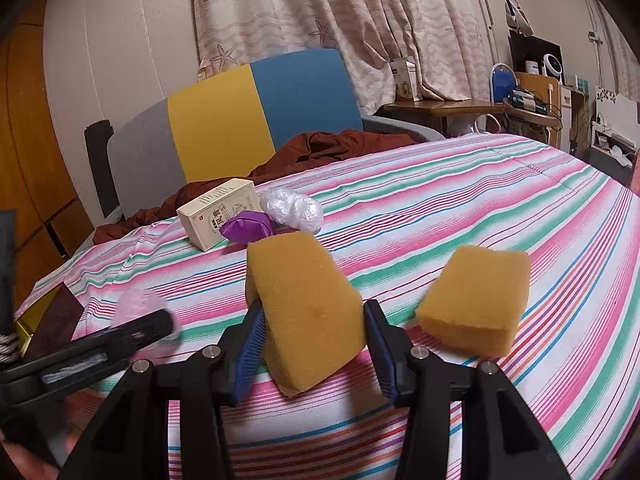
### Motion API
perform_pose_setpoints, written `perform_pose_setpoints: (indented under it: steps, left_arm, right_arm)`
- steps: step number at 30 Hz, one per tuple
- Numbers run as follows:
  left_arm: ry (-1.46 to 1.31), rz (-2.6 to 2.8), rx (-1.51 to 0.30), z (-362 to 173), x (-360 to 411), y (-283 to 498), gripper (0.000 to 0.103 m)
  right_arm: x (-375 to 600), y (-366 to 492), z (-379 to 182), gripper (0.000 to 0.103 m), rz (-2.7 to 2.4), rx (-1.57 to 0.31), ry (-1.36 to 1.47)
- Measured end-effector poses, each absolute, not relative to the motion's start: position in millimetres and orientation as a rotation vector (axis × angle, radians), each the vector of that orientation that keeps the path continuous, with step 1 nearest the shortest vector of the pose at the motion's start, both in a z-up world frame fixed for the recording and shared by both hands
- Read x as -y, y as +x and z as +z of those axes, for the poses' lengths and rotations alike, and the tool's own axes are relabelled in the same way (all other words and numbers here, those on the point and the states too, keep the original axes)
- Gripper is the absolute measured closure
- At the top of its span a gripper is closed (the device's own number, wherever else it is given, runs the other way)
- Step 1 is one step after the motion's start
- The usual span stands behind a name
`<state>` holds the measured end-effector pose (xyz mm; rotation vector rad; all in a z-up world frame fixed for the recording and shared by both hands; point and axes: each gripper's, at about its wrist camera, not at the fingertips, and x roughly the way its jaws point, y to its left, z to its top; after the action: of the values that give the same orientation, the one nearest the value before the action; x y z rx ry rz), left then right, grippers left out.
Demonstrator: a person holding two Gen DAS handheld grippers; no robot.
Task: Organize objects
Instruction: 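Carry the sponge and hair roller to the gold tray and release both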
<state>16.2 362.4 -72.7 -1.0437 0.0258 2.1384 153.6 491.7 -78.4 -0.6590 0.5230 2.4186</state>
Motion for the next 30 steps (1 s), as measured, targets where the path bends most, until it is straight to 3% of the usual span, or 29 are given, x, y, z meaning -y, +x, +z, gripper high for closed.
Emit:
perform_pose_setpoints:
  steps: [13,20,30]
  left_arm:
    - [-0.913,2.132,0.095,-11,-272,52,0.037]
    - [-0.956,2.261,0.150,7,-194,9,0.037]
    - [-1.199,2.368,0.270,-8,-89,-81,0.037]
  right_arm:
    - [-481,147,-76,0.054,2.419,-0.438,-0.694]
    - [-467,140,-69,0.055,2.443,-0.362,-0.748]
    - [-402,125,-49,0.055,2.648,-0.447,-0.806]
